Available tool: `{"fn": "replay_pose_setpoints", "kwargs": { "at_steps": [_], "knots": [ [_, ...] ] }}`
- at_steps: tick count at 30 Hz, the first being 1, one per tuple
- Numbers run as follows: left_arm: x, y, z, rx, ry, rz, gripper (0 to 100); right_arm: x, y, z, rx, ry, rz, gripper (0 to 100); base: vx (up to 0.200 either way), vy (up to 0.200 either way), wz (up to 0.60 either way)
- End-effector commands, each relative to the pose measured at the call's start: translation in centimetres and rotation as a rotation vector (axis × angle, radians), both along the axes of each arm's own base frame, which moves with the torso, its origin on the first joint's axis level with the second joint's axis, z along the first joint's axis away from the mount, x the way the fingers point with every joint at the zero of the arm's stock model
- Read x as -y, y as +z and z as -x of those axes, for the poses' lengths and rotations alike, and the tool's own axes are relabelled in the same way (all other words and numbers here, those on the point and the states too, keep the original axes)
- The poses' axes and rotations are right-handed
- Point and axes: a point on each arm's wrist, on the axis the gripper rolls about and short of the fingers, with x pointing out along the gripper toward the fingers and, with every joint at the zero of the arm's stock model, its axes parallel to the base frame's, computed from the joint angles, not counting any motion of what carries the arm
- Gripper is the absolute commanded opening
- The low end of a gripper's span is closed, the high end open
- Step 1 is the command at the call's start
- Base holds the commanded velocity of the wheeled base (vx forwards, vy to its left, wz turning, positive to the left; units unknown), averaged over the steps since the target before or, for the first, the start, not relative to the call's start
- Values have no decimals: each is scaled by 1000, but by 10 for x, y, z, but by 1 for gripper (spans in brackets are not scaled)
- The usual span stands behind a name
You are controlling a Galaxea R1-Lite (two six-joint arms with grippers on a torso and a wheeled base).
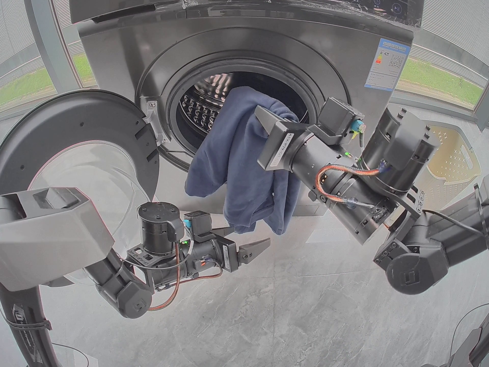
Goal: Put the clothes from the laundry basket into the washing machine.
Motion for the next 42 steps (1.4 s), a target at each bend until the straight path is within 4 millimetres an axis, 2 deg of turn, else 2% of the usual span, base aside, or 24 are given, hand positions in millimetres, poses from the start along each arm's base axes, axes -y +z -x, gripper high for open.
{"fn": "replay_pose_setpoints", "kwargs": {
  "at_steps": [1,8,13,17,18,21,37,42],
  "knots": [
    [8,-8,-10,-4,7,12,100,-1,0,2,1,6,1,0,0,0,0],
    [20,-14,-29,32,52,29,100,-2,-1,3,-3,11,1,0,0,0,0],
    [22,-7,-34,73,80,79,100,-3,-2,4,-4,12,3,0,0,0,0],
    [22,0,-31,78,80,99,100,-3,-2,3,-5,12,4,0,0,0,0],
    [22,8,-27,88,72,112,100,-4,-1,3,-3,12,1,0,0,0,0],
    [23,16,-17,76,58,132,100,-5,-4,1,-8,11,7,0,0,0,0],
    [25,37,11,88,10,158,100,-5,-9,-9,-12,-9,12,0,0,0,0],
    [25,22,1,78,38,140,100,-6,-8,-7,-3,-21,-2,0,0,0,0]
  ]
}}
